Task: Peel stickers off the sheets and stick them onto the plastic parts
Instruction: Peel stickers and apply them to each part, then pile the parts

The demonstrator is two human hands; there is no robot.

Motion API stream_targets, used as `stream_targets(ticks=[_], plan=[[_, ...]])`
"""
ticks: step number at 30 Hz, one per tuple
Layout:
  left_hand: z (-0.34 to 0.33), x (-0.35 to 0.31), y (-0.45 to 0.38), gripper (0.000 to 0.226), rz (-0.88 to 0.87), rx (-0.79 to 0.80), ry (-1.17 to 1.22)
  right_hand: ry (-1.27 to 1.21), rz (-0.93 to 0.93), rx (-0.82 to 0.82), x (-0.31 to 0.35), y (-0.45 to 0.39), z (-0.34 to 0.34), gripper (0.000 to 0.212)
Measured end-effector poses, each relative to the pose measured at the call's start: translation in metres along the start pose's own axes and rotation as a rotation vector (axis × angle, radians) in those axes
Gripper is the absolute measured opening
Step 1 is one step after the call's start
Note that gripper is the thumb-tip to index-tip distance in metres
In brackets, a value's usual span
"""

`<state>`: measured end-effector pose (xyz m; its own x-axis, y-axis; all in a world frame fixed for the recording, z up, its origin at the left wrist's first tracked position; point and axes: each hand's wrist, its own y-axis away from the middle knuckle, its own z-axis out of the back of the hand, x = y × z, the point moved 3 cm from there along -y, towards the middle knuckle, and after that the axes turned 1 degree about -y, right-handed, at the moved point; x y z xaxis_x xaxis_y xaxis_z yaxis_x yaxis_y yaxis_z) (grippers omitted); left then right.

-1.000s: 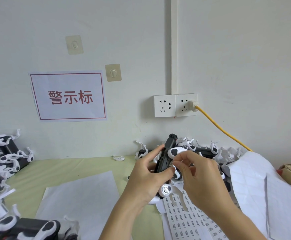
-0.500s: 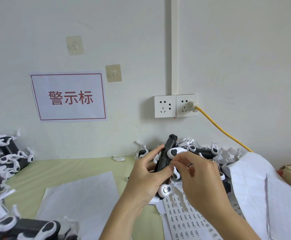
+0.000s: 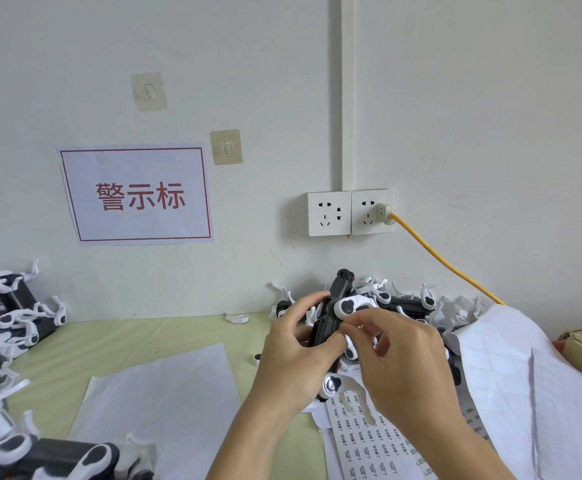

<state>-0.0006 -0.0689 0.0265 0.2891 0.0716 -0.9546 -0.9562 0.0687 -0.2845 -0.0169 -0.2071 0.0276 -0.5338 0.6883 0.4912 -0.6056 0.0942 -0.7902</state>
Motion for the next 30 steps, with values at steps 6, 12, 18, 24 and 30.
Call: stream_targets(ticks=[6, 12, 18, 24, 30], plan=[[0.000, 0.000, 0.000, 0.047, -0.003, 0.011, -0.009, 0.017, -0.026, -0.037, 0.000, 0.001, 0.002, 0.016], [-0.001, -0.001, 0.001, 0.047, -0.002, 0.018, 0.001, -0.014, -0.123, -0.022, -0.003, 0.000, 0.001, 0.014], [-0.002, 0.000, 0.001, 0.048, 0.002, 0.019, -0.004, -0.036, -0.164, -0.031, -0.005, 0.000, 0.000, 0.010], [-0.004, 0.001, 0.001, 0.047, 0.008, 0.030, 0.004, -0.027, -0.198, -0.018, -0.007, -0.002, 0.001, 0.013], [-0.003, 0.003, -0.001, 0.045, 0.028, -0.001, 0.018, -0.016, -0.157, 0.007, -0.009, -0.003, 0.004, 0.010]])
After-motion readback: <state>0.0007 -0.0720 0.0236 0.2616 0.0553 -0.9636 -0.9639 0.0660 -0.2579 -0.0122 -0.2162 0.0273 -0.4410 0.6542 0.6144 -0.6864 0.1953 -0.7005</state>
